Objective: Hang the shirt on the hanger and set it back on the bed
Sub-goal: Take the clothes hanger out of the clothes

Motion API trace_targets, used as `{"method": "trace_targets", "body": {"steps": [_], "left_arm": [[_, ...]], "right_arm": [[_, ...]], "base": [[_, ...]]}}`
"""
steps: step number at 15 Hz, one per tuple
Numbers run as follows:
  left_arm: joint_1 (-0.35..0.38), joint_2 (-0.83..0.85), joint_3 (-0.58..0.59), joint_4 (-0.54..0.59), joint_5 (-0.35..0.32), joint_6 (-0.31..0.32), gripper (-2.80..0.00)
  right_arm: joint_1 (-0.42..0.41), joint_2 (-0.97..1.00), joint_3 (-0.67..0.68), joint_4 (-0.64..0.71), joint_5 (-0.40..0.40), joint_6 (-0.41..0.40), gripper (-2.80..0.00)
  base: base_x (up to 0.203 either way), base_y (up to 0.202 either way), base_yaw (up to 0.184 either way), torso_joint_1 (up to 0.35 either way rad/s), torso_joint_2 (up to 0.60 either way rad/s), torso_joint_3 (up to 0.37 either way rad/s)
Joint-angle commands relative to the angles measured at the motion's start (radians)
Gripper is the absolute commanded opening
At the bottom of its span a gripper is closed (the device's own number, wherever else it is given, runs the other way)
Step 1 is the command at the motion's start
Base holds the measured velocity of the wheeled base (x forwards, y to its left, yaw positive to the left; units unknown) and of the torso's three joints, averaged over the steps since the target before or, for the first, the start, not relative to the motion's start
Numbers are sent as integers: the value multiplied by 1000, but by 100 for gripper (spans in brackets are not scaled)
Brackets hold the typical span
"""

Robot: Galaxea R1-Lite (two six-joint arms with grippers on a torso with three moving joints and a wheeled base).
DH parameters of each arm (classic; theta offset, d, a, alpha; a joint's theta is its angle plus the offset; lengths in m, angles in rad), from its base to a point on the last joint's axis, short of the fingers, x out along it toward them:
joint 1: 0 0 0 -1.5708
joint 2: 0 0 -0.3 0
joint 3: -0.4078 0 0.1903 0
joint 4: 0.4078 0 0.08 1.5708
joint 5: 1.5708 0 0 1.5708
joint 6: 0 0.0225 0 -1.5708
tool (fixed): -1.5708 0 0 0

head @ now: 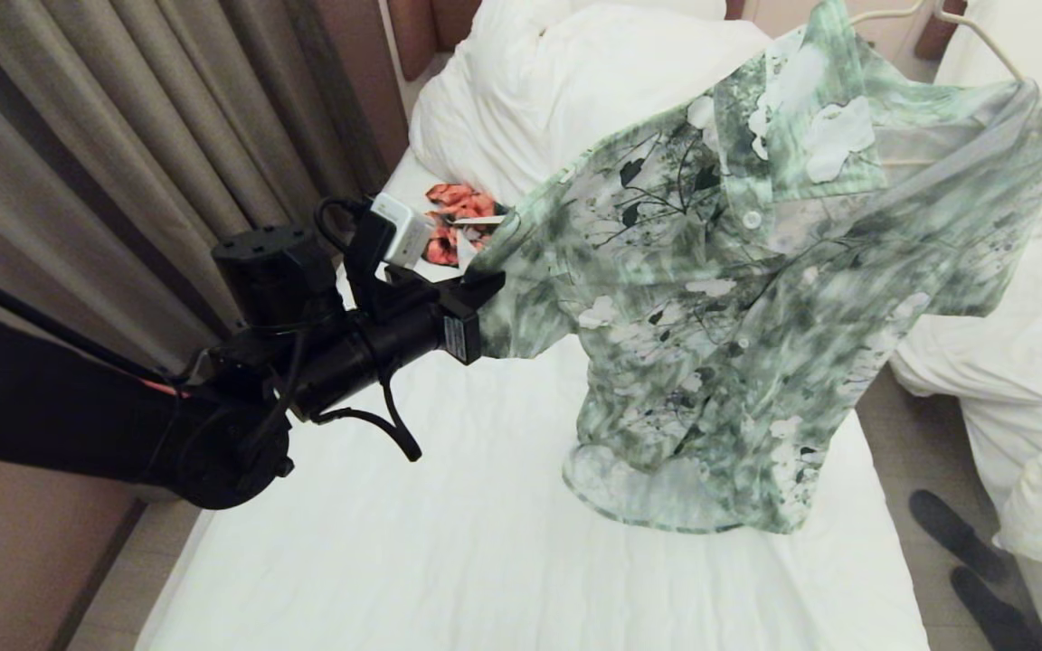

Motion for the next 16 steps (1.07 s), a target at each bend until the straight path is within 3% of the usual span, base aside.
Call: {"method": "trace_targets", "body": {"steps": [1, 8, 9, 16], "left_arm": [[-1, 12, -3, -6, 0, 1, -280], [-1, 3, -2, -14, 0, 1, -280], [-1, -3, -3, -14, 0, 0, 0], [13, -89, 1, -11, -4, -8, 0]], "right_arm": [[-12, -8, -1, 2, 0, -3, -280], [-11, -14, 10, 13, 0, -4, -280], [-10, -13, 9, 13, 0, -4, -280], [-7, -4, 12, 13, 0, -4, -280]], "base": [[0, 0, 0, 0, 0, 0], [0, 0, 0, 0, 0, 0], [0, 0, 0, 0, 0, 0], [0, 0, 0, 0, 0, 0]]}}
